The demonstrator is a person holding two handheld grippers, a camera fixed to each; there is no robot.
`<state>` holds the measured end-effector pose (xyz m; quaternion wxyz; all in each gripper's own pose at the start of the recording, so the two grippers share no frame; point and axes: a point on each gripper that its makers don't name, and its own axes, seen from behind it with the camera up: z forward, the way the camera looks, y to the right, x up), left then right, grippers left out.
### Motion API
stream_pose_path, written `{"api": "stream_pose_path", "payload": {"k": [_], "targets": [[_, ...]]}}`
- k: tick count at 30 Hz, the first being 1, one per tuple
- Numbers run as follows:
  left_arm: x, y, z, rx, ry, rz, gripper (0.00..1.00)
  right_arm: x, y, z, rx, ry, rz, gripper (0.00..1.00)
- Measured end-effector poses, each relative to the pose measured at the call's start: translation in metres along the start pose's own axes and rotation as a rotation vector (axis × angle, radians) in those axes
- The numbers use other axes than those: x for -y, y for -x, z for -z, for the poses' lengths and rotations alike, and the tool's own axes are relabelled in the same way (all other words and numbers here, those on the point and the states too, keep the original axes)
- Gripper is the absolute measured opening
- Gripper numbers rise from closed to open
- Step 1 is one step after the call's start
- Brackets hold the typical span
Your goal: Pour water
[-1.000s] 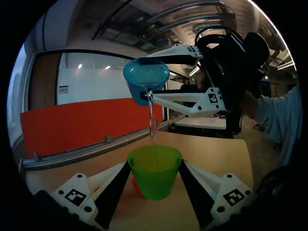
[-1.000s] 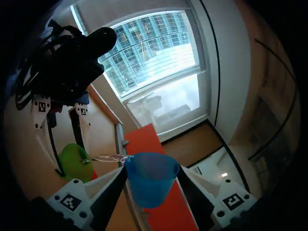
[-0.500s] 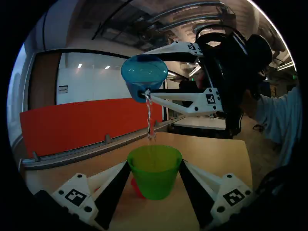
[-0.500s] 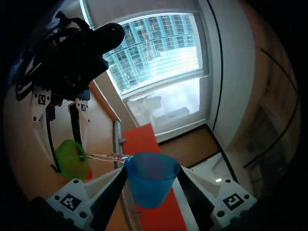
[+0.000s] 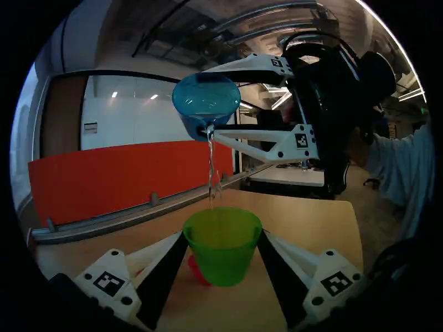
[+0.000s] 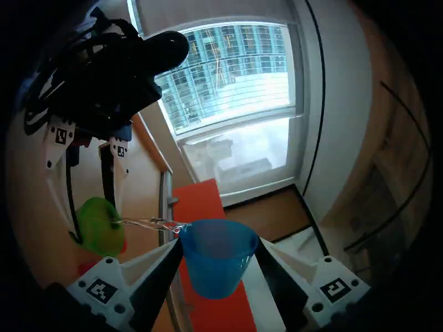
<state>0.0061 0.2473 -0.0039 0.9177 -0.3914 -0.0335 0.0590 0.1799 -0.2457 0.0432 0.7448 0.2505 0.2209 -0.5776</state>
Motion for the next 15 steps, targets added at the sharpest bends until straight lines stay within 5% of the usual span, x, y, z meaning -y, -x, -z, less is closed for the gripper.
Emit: {"api": "stream_pose_path", "payload": {"k": [15], "targets": [[0.001,-0.002,0.0,-0.001,-0.002,-0.003,0.87,-0.011,0.001,-0.001,0.002,0.018,0.073,0.92]]}}
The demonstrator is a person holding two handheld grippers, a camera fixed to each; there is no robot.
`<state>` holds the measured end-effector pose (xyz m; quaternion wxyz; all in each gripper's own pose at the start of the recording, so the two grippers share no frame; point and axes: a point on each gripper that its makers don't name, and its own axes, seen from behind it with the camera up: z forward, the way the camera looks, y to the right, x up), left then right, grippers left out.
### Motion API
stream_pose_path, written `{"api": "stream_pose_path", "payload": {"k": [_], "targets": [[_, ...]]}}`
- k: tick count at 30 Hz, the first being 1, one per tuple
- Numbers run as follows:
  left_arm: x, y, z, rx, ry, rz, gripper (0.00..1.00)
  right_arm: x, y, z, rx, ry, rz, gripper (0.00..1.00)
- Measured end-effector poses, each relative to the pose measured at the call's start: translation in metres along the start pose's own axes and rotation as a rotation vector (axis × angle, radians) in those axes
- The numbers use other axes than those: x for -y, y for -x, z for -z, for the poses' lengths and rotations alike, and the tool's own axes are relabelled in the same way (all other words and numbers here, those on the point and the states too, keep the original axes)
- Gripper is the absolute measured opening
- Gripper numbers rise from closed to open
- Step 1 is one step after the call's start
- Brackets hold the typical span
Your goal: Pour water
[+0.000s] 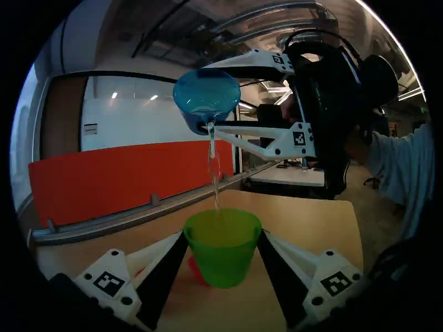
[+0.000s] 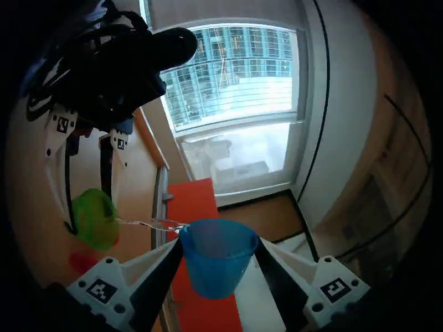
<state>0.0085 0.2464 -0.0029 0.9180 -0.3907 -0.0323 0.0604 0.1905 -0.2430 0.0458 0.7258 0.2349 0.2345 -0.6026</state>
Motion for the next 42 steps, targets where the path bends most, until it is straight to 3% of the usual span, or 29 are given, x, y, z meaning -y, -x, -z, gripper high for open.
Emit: {"api": "stream_pose_path", "payload": {"k": [42], "targets": [[-0.006,-0.002,-0.004,0.001,0.002,-0.013,0.87,-0.006,-0.012,-0.001,-0.001,0.018,0.19,0.92]]}}
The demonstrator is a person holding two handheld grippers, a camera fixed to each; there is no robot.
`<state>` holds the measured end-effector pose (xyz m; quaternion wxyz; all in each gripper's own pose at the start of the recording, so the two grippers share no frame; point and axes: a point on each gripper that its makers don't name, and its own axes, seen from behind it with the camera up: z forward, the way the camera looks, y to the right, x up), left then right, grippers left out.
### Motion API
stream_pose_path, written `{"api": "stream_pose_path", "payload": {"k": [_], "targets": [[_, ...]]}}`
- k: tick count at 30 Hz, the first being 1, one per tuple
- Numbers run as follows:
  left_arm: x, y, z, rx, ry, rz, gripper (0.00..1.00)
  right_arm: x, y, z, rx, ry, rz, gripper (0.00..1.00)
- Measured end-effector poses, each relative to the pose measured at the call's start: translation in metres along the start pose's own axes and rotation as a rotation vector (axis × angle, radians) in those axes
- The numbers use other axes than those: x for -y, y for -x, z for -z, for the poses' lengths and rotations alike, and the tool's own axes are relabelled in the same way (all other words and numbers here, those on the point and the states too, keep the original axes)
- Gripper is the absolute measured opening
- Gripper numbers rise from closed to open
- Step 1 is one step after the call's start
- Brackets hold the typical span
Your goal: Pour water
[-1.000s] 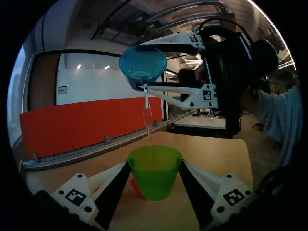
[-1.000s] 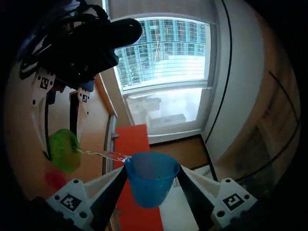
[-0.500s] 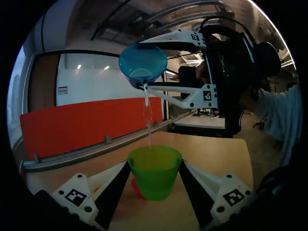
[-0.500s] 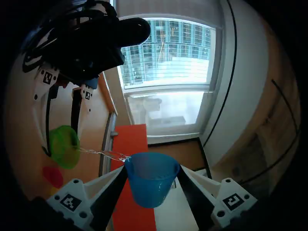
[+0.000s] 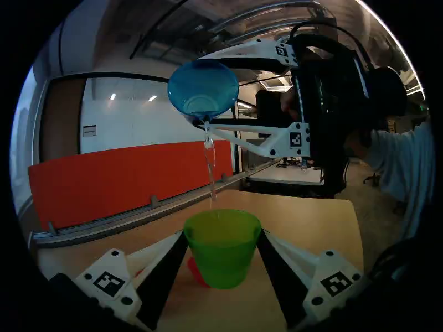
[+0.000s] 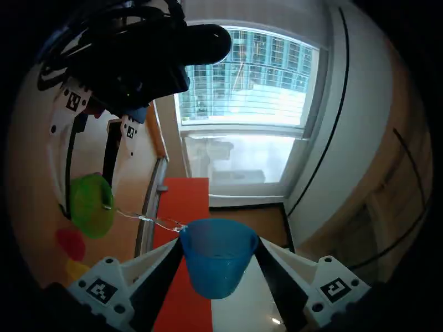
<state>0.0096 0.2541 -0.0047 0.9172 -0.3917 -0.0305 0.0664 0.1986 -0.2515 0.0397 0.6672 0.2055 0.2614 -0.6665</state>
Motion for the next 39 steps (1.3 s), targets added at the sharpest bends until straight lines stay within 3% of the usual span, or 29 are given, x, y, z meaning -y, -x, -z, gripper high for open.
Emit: {"api": "stream_pose_path", "payload": {"k": [32,39], "targets": [[0.002,-0.004,0.002,-0.005,-0.01,0.005,0.87,0.007,-0.022,0.001,-0.012,0.017,0.209,0.92],[0.002,-0.007,0.004,-0.013,-0.012,0.007,0.87,0.008,-0.022,0.003,-0.008,0.02,0.187,0.92]]}}
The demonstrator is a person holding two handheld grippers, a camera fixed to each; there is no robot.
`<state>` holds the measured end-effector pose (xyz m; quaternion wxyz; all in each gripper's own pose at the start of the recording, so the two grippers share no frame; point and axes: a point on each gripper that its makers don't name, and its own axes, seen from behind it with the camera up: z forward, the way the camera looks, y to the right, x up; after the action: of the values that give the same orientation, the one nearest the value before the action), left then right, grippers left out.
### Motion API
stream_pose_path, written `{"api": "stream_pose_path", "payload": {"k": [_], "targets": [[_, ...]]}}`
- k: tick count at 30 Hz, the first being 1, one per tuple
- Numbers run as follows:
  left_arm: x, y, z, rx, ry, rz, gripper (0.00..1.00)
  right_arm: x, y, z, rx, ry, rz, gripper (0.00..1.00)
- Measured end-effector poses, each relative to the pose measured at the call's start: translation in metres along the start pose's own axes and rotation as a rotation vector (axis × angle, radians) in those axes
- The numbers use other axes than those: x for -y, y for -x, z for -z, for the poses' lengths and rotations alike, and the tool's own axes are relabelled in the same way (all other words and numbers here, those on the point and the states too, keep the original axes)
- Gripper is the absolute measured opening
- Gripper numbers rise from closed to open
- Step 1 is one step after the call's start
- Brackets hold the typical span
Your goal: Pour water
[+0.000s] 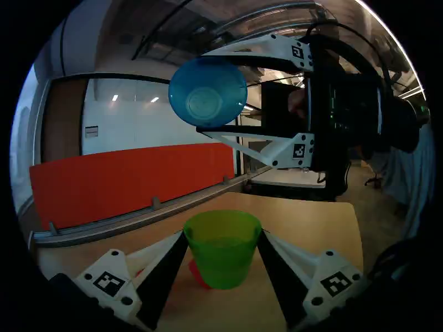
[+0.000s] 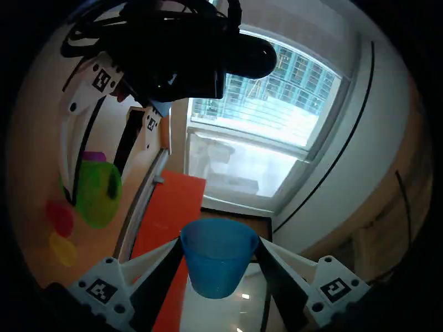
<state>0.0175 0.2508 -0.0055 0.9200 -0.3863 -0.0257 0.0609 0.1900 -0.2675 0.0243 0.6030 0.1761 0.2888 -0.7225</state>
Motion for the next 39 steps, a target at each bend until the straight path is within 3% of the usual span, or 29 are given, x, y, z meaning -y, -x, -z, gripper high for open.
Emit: {"api": "stream_pose_path", "payload": {"k": [3,7,14,29,39], "targets": [[0.001,0.0,0.0,-0.001,-0.003,0.0,0.87,0.001,0.003,0.002,0.007,0.002,-0.068,0.92],[0.001,-0.001,0.001,-0.002,-0.004,0.0,0.87,0.004,0.01,0.004,0.022,0.004,-0.209,0.92],[0.001,-0.003,0.002,-0.002,-0.007,-0.005,0.87,0.014,0.019,0.01,0.056,0.0,-0.539,0.92],[0.003,-0.004,0.005,-0.002,-0.016,-0.011,0.87,0.039,0.006,0.027,0.071,-0.06,-1.236,0.92],[0.005,-0.008,0.005,-0.006,-0.026,-0.009,0.87,0.046,0.002,0.029,0.063,-0.11,-1.585,0.92]]}}
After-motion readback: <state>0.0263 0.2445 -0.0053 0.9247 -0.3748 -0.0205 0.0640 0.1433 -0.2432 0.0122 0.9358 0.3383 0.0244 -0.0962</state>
